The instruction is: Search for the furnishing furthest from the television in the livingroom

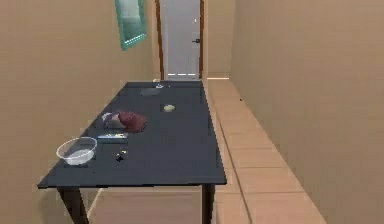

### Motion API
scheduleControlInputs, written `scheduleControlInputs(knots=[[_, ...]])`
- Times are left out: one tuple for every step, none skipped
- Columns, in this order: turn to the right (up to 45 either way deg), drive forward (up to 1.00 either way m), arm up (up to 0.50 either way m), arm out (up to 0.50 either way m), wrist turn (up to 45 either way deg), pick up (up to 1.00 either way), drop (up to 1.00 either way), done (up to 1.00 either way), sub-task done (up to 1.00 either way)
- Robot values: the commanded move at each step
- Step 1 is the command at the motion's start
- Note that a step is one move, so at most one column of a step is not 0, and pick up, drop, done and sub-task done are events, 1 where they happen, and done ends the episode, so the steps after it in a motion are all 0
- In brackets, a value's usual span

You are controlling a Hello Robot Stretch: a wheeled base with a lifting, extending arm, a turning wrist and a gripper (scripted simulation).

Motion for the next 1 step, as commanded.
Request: scheduleControlInputs(knots=[[0.0,0.0,0.0,0.0,0.0,0.0,0.0,1.0,0.0]])
